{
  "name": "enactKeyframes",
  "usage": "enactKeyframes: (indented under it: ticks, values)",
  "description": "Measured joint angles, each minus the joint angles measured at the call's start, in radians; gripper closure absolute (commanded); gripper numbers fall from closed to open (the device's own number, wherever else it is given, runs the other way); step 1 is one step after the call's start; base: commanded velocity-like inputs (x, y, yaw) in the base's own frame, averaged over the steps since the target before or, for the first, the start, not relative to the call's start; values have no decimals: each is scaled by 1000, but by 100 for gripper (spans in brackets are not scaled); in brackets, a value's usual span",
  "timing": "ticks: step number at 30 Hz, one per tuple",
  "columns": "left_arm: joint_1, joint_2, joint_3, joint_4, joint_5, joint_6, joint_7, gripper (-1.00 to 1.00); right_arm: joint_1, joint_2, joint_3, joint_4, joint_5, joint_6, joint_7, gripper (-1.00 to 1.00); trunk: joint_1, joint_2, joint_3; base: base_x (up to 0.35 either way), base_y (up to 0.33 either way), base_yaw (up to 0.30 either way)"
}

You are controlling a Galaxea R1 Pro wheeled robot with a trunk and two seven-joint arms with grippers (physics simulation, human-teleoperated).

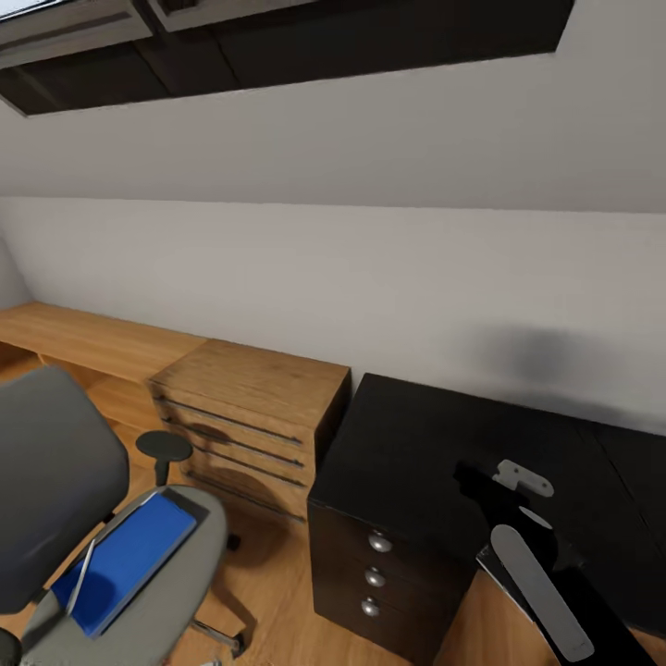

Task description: In the bedroom, organize the workspace by keeping the computer under the desk, ensuring the monitor is on the desk, placing the keyboard on the desk next to the monitor, placing the mouse on the desk next to the keyboard, moving the folder from the swivel chair onto the desk next to the mouse, stacking the notebook on top of the folder with the pen on top of the notebook, and positioning the swivel chair next to the desk.

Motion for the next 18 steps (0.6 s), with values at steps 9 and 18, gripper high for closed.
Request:
enactKeyframes:
  ticks: [9,18]
  values:
    - [0,-9,-1,39,-1,-3,-1,-100,0,0,-1,0,1,-2,0,100,0,0,0,-334,0,-290]
    - [0,-13,0,45,-3,-4,-6,-100,0,1,-1,3,2,-3,3,100,0,0,0,-269,85,-291]
